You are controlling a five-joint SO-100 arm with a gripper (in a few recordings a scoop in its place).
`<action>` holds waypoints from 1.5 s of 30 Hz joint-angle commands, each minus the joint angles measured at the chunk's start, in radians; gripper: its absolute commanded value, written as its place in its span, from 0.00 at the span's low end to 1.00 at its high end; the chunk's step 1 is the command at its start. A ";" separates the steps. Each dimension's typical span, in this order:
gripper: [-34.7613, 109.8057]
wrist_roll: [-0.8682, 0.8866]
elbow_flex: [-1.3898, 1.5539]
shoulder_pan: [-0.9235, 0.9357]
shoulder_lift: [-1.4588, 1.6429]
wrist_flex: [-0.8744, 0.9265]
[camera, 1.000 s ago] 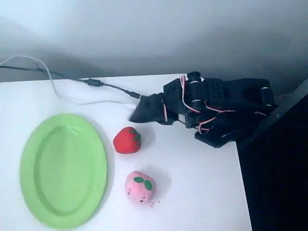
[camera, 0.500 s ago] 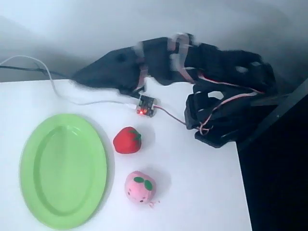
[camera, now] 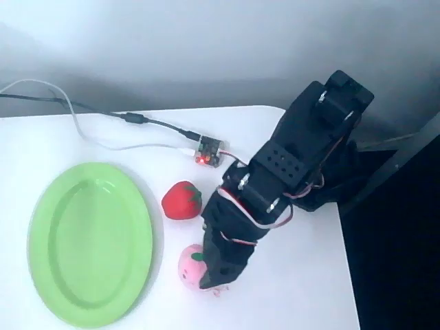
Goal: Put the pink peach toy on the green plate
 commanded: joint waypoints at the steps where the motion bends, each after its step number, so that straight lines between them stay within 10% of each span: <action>1: 0.56 0.069 0.084 -0.055 0.011 0.002; 16: 0.51 0.094 -0.028 -0.014 -0.563 -0.264; 19: 0.25 0.092 -0.087 -0.026 -0.650 -0.253; 23: 0.24 0.086 -0.086 -0.018 -0.574 -0.232; 33: 0.24 -0.367 -0.299 0.284 -0.161 -0.166; 45: 0.24 -0.701 -0.996 0.465 -1.015 0.038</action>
